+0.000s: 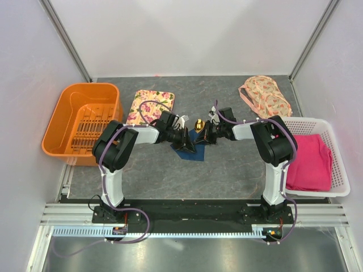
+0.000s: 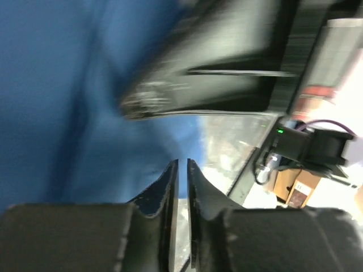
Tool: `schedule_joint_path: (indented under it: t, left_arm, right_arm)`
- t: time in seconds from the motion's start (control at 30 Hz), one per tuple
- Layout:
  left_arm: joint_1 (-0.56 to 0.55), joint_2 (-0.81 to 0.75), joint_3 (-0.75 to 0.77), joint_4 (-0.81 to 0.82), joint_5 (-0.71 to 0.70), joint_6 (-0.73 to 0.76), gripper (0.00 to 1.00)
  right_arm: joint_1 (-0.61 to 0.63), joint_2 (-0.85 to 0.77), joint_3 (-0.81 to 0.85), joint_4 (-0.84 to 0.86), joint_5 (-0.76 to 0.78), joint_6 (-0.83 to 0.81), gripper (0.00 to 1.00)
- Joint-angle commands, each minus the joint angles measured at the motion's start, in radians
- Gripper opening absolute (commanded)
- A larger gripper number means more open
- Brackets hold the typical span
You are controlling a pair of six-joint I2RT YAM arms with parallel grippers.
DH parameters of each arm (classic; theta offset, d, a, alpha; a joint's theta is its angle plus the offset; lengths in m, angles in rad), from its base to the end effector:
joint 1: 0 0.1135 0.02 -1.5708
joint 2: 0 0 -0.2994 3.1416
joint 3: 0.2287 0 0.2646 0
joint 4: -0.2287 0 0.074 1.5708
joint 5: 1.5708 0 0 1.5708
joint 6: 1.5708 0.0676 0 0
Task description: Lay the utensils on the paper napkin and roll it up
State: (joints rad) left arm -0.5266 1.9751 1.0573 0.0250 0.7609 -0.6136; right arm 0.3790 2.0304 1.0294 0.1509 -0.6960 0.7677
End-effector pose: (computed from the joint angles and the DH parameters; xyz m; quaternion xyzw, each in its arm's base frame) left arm 0.3389 -0.2510 0.1248 0.0853 0.8802 -0.4615 0.0709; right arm 0.3792 0.1977 0.1026 0.0519 0.8863 0.4479 0.1054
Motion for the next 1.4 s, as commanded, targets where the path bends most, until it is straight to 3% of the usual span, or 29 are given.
schedule_joint_path:
  t: [0.0, 0.1, 0.23, 0.47, 1.07, 1.17, 1.37]
  left_arm:
    - [0.004, 0.051, 0.007, -0.077, -0.061, -0.020, 0.14]
    - [0.007, 0.068, 0.032, -0.146, -0.101, 0.020, 0.11]
    - [0.007, 0.067, 0.050, -0.191, -0.130, 0.049, 0.08]
    - [0.007, 0.061, 0.072, -0.218, -0.135, 0.084, 0.08]
    - [0.005, 0.056, 0.078, -0.226, -0.137, 0.104, 0.09]
    - [0.007, 0.042, 0.070, -0.212, -0.132, 0.103, 0.13]
    - [0.049, -0.123, 0.004, -0.152, -0.118, 0.059, 0.36]
  right_arm:
    - [-0.003, 0.022, -0.019, -0.033, 0.082, -0.022, 0.00]
    - [-0.002, -0.008, -0.002, -0.028, 0.059, -0.022, 0.00]
    - [-0.006, -0.077, 0.055, -0.053, 0.039, -0.041, 0.08]
    - [-0.008, -0.162, 0.142, -0.198, 0.136, -0.142, 0.13]
    - [0.041, -0.029, 0.143, -0.249, 0.225, -0.220, 0.07]
    - [0.041, 0.002, 0.133, -0.251, 0.236, -0.226, 0.05]
    - [0.043, 0.040, 0.126, -0.258, 0.233, -0.232, 0.01]
